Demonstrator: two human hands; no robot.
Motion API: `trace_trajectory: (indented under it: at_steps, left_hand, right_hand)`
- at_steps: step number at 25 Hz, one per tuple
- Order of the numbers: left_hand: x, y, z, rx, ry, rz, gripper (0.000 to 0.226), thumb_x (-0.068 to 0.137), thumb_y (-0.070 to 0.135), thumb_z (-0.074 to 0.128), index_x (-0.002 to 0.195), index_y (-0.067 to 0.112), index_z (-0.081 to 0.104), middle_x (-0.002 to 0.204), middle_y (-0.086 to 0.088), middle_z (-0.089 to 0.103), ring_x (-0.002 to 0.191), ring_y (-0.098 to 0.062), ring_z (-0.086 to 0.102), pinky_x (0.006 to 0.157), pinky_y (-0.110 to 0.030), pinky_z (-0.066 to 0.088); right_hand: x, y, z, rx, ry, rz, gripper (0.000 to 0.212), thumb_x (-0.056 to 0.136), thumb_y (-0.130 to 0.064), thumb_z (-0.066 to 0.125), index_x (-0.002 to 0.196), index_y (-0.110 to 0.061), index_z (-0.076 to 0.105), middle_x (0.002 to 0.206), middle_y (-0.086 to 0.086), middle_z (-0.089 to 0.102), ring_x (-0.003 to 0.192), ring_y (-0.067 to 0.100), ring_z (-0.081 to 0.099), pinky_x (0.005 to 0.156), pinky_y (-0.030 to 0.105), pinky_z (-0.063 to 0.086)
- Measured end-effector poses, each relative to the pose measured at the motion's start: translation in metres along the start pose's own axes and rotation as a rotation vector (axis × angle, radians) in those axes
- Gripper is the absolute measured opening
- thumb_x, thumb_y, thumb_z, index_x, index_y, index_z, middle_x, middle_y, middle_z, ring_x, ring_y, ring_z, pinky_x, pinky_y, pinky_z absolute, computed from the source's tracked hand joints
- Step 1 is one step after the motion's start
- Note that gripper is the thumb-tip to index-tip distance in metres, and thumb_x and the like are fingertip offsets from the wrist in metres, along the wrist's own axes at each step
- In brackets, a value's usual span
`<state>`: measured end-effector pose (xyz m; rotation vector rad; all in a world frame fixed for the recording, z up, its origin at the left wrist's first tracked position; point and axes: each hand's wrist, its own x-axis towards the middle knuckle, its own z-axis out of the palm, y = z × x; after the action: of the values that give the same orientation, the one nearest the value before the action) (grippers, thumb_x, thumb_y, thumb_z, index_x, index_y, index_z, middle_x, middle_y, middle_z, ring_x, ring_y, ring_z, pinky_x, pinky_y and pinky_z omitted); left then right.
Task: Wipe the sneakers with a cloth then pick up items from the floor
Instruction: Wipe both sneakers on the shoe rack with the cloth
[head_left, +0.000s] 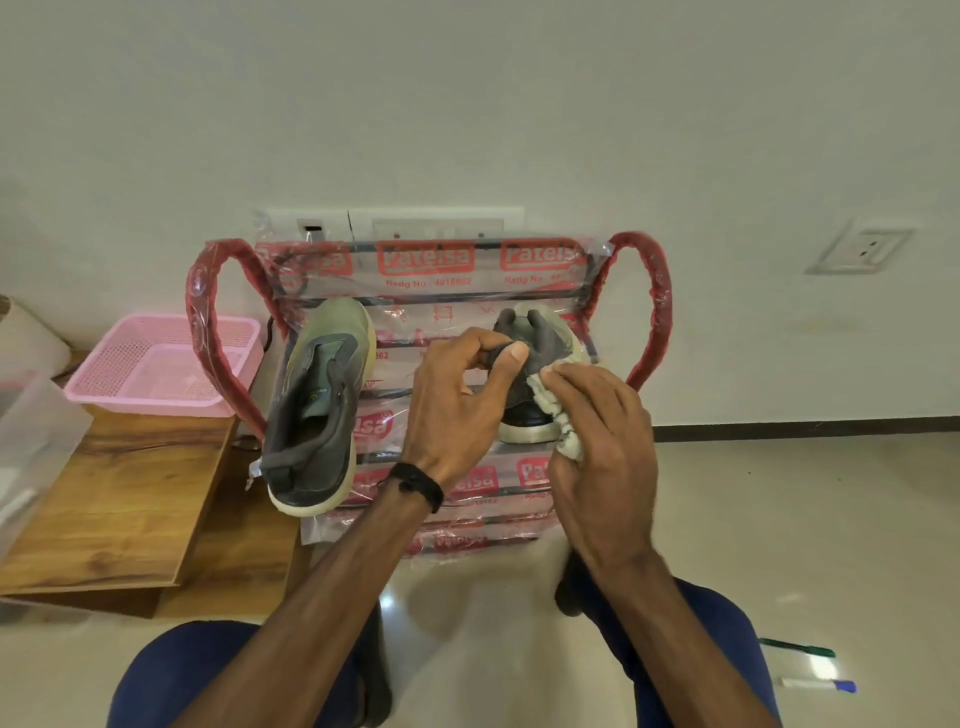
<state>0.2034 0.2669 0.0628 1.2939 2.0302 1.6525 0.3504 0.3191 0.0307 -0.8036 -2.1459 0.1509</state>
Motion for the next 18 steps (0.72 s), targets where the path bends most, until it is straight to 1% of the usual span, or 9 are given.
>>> trace_trajectory:
  at_steps: [2, 4, 7, 9, 11, 13, 14, 16, 18]
  left_hand:
    - [0.002, 0.004, 0.006, 0.056, -0.026, 0.013, 0.022, 0.099, 0.044, 0.056, 0.096, 0.024, 0.066, 0.094, 0.011, 0.069, 0.097, -0.013, 0.064, 0.085, -0.044, 0.052]
    - [0.005, 0.009, 0.009, 0.144, -0.080, 0.047, 0.025, 0.100, 0.044, 0.051, 0.094, 0.022, 0.060, 0.089, 0.005, 0.068, 0.091, -0.015, 0.064, 0.077, -0.046, 0.052]
    - [0.007, 0.014, 0.010, 0.272, -0.152, 0.085, 0.030, 0.101, 0.048, 0.041, 0.092, 0.022, 0.053, 0.083, -0.001, 0.067, 0.082, -0.021, 0.065, 0.069, -0.049, 0.052]
    - [0.004, 0.014, 0.011, 0.292, -0.194, 0.069, 0.031, 0.102, 0.048, 0.040, 0.092, 0.022, 0.052, 0.082, -0.001, 0.067, 0.079, -0.021, 0.064, 0.069, -0.050, 0.051]
    - [0.000, 0.016, 0.014, 0.199, -0.253, -0.020, 0.028, 0.104, 0.046, 0.044, 0.094, 0.022, 0.055, 0.087, 0.001, 0.069, 0.083, -0.018, 0.066, 0.073, -0.048, 0.053]
    - [-0.004, 0.018, 0.019, 0.043, -0.271, -0.137, 0.025, 0.104, 0.041, 0.048, 0.099, 0.019, 0.059, 0.094, 0.003, 0.072, 0.088, -0.012, 0.068, 0.079, -0.043, 0.057]
    - [-0.005, 0.019, 0.019, -0.023, -0.239, -0.182, 0.025, 0.104, 0.039, 0.050, 0.101, 0.017, 0.060, 0.095, 0.003, 0.072, 0.088, -0.009, 0.069, 0.079, -0.039, 0.057]
    - [-0.005, 0.017, 0.018, -0.119, -0.143, -0.247, 0.027, 0.103, 0.036, 0.051, 0.102, 0.012, 0.062, 0.093, 0.000, 0.072, 0.081, -0.005, 0.067, 0.074, -0.030, 0.055]
    - [-0.006, 0.014, 0.017, -0.141, -0.098, -0.282, 0.028, 0.103, 0.036, 0.052, 0.103, 0.011, 0.063, 0.092, 0.000, 0.072, 0.079, -0.004, 0.067, 0.072, -0.022, 0.053]
  right_hand:
    - [0.005, 0.000, -0.003, 0.063, -0.004, 0.093, 0.050, 0.084, -0.015, 0.047, 0.131, -0.008, 0.064, 0.130, 0.006, 0.064, 0.125, 0.024, 0.056, 0.106, 0.038, 0.046]
    - [0.004, 0.006, -0.005, 0.099, -0.018, 0.125, 0.047, 0.084, -0.009, 0.057, 0.131, -0.007, 0.064, 0.129, 0.006, 0.065, 0.121, 0.023, 0.057, 0.107, 0.031, 0.045]
    - [-0.010, 0.016, -0.010, 0.062, -0.099, 0.052, 0.052, 0.081, -0.006, 0.077, 0.131, -0.006, 0.064, 0.128, 0.007, 0.065, 0.119, 0.023, 0.057, 0.106, 0.026, 0.044]
    - [-0.017, 0.022, -0.011, 0.046, -0.092, 0.015, 0.044, 0.087, -0.017, 0.073, 0.129, -0.007, 0.065, 0.126, 0.007, 0.066, 0.117, 0.022, 0.058, 0.103, 0.026, 0.047]
    - [-0.009, 0.027, -0.010, 0.154, -0.022, 0.194, 0.037, 0.091, -0.021, 0.063, 0.126, -0.011, 0.068, 0.120, 0.002, 0.068, 0.110, 0.018, 0.059, 0.098, 0.031, 0.052]
    - [-0.002, 0.028, -0.012, 0.237, 0.035, 0.374, 0.035, 0.089, -0.014, 0.067, 0.124, -0.014, 0.069, 0.117, 0.000, 0.067, 0.106, 0.017, 0.060, 0.091, 0.035, 0.054]
    - [-0.002, 0.023, -0.013, 0.225, 0.037, 0.360, 0.038, 0.087, -0.010, 0.070, 0.125, -0.013, 0.068, 0.118, 0.000, 0.066, 0.108, 0.016, 0.059, 0.092, 0.033, 0.054]
    - [-0.014, 0.007, -0.015, 0.147, -0.029, 0.174, 0.045, 0.083, -0.007, 0.072, 0.128, -0.011, 0.067, 0.122, 0.003, 0.064, 0.114, 0.019, 0.055, 0.098, 0.027, 0.051]
    - [-0.022, 0.004, -0.015, 0.051, -0.075, 0.008, 0.046, 0.081, -0.009, 0.067, 0.127, -0.009, 0.067, 0.123, 0.006, 0.064, 0.117, 0.023, 0.052, 0.099, 0.031, 0.050]
